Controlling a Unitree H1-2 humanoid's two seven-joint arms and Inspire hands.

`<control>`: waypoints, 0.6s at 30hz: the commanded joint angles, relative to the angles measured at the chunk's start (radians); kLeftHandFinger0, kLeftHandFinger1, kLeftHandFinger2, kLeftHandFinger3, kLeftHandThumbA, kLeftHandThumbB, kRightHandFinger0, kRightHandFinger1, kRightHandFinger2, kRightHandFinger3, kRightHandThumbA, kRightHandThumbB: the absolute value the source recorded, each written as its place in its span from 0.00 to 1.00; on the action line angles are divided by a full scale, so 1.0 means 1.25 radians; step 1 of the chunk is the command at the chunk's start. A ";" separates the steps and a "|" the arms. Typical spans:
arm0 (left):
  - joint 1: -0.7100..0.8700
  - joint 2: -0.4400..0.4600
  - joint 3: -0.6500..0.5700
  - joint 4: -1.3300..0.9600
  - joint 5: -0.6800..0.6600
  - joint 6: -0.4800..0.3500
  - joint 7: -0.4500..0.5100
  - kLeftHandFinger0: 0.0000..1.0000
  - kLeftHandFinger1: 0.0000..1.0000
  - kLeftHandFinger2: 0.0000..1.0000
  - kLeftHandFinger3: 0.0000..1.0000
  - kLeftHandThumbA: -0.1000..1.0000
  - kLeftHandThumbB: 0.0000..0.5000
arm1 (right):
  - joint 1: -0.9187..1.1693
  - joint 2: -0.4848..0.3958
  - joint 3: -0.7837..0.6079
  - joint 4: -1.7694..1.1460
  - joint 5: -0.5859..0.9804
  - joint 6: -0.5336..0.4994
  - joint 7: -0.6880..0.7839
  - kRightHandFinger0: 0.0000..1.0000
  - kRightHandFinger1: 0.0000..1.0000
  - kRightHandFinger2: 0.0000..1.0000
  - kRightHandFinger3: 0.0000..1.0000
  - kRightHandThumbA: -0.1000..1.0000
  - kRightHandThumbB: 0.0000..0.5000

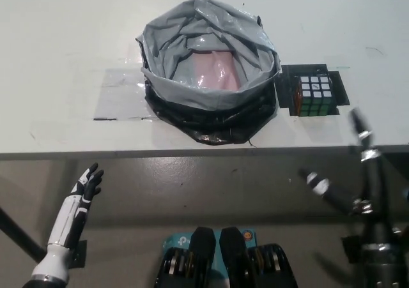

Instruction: Use the right hand to pick up a rubix's cube and place it into a plastic bag and lift the bag

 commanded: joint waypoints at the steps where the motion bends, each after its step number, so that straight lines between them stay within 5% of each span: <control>1: -0.023 -0.014 -0.014 -0.054 -0.012 -0.046 -0.019 1.00 1.00 1.00 1.00 1.00 0.39 | -0.074 -0.063 -0.071 -0.178 -0.054 0.019 -0.010 1.00 1.00 1.00 1.00 1.00 0.49; 2: -0.023 -0.018 -0.016 -0.058 -0.012 -0.044 -0.019 1.00 1.00 1.00 1.00 1.00 0.41 | -0.086 -0.081 -0.076 -0.202 -0.046 0.053 0.016 1.00 1.00 1.00 1.00 0.98 0.46; 5: -0.017 -0.035 -0.022 -0.080 -0.004 -0.028 -0.015 1.00 1.00 1.00 1.00 1.00 0.40 | -0.159 -0.191 -0.084 -0.272 -0.019 0.219 0.145 1.00 1.00 1.00 1.00 1.00 0.64; 9: -0.013 -0.039 -0.029 -0.098 0.008 -0.029 -0.018 1.00 1.00 1.00 1.00 1.00 0.37 | -0.282 -0.328 -0.063 -0.278 0.019 0.378 0.276 1.00 1.00 1.00 1.00 1.00 0.76; 13: -0.020 -0.041 -0.040 -0.104 -0.005 -0.023 -0.036 1.00 1.00 1.00 1.00 1.00 0.43 | -0.424 -0.443 -0.012 -0.216 0.044 0.498 0.407 1.00 1.00 1.00 1.00 1.00 0.76; 18: -0.019 -0.046 -0.049 -0.110 -0.004 -0.015 -0.039 1.00 1.00 1.00 1.00 1.00 0.44 | -0.588 -0.498 0.079 -0.065 0.019 0.539 0.536 1.00 1.00 1.00 1.00 1.00 0.81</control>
